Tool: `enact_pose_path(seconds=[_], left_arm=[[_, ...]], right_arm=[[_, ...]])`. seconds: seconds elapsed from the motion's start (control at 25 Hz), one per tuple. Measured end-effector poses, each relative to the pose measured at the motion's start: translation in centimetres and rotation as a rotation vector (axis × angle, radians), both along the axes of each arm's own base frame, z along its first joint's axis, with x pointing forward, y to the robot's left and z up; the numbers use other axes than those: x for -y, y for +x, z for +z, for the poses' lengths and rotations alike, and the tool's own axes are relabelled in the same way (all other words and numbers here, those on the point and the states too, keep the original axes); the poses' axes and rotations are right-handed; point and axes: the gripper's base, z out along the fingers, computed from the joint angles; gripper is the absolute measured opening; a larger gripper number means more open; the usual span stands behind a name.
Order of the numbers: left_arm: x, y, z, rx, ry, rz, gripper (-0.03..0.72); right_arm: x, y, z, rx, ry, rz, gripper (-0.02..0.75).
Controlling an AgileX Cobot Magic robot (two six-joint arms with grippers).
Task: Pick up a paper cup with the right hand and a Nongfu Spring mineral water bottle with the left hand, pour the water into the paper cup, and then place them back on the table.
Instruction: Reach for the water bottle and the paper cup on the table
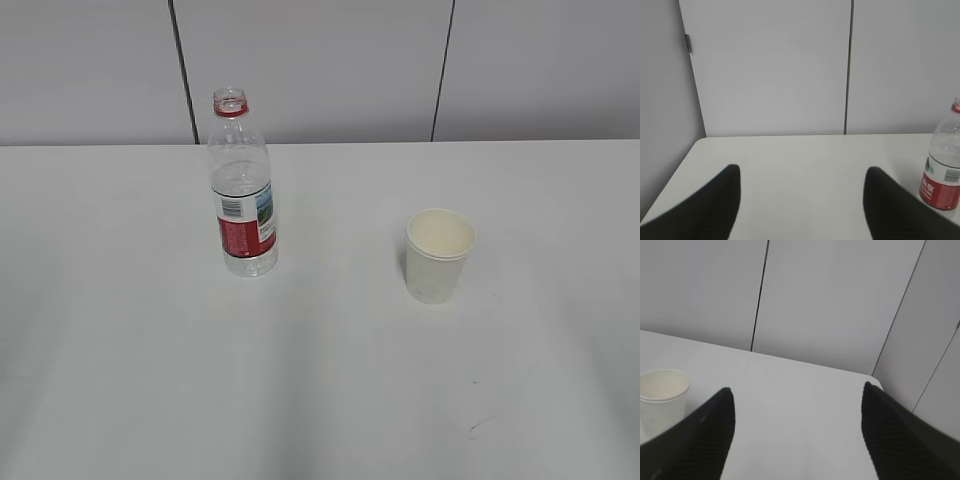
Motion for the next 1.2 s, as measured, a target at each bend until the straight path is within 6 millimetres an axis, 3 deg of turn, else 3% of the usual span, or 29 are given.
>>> enact_pose_path(seconds=[0.72,1.2], left_arm=[[0.5,3.8,0.0,-0.029,0.047,-0.065,0.463],[0.7,6.3,-1.2,-0.075,0.090,-0.080,0.463]], right_arm=[[0.5,1.8,-1.1,-0.027,0.005,-0.036,0.582],[0.4,2.8,-1.4,-0.063,0.005,-0.018,0.582]])
